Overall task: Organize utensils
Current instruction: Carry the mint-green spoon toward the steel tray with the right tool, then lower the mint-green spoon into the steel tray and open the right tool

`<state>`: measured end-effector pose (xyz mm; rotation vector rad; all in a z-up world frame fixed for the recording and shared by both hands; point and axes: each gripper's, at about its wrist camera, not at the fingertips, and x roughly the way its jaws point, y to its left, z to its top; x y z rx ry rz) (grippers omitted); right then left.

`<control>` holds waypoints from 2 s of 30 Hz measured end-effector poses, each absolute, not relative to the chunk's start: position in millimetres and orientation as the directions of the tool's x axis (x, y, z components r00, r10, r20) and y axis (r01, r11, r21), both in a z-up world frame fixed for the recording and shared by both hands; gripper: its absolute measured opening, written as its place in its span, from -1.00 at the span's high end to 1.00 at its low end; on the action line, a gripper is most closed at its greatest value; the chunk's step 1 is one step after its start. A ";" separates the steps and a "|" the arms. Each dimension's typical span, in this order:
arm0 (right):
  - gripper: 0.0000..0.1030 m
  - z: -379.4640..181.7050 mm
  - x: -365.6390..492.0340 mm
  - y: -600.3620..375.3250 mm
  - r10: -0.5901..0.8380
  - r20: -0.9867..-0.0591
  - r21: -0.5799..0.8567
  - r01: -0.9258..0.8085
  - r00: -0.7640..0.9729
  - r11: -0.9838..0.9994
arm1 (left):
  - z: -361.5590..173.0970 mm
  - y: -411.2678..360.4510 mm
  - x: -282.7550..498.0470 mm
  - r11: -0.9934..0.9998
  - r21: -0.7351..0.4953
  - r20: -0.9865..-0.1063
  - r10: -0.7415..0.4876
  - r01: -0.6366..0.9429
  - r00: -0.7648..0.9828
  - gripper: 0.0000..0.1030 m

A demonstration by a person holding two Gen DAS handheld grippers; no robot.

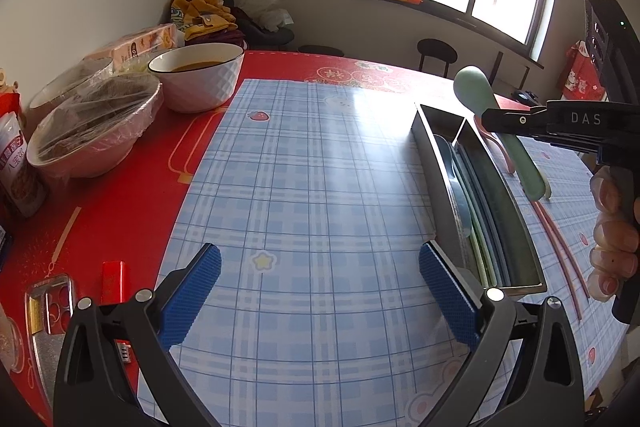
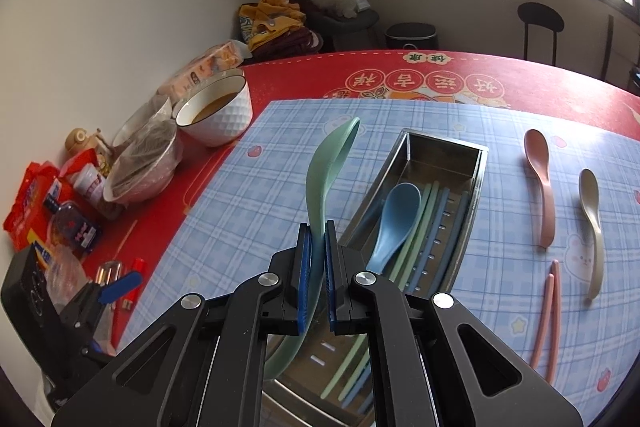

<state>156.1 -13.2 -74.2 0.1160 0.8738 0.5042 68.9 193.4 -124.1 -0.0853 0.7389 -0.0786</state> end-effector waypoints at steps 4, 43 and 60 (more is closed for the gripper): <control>0.87 -75.4 159.0 -9.4 0.456 -0.715 0.290 -0.369 0.530 0.883 | -125.0 195.2 69.9 0.993 -0.111 -0.668 -0.107 0.044 0.737 -0.88; 0.87 -123.3 216.1 -8.7 0.265 -0.873 0.174 -0.247 0.410 0.953 | -135.7 195.7 84.6 0.979 -0.183 -0.657 -0.186 0.085 0.730 -0.88; 0.84 -136.4 226.6 -0.1 0.189 -0.920 0.117 -0.218 0.344 0.969 | -140.2 195.2 86.3 0.976 -0.201 -0.662 -0.200 0.086 0.722 -0.88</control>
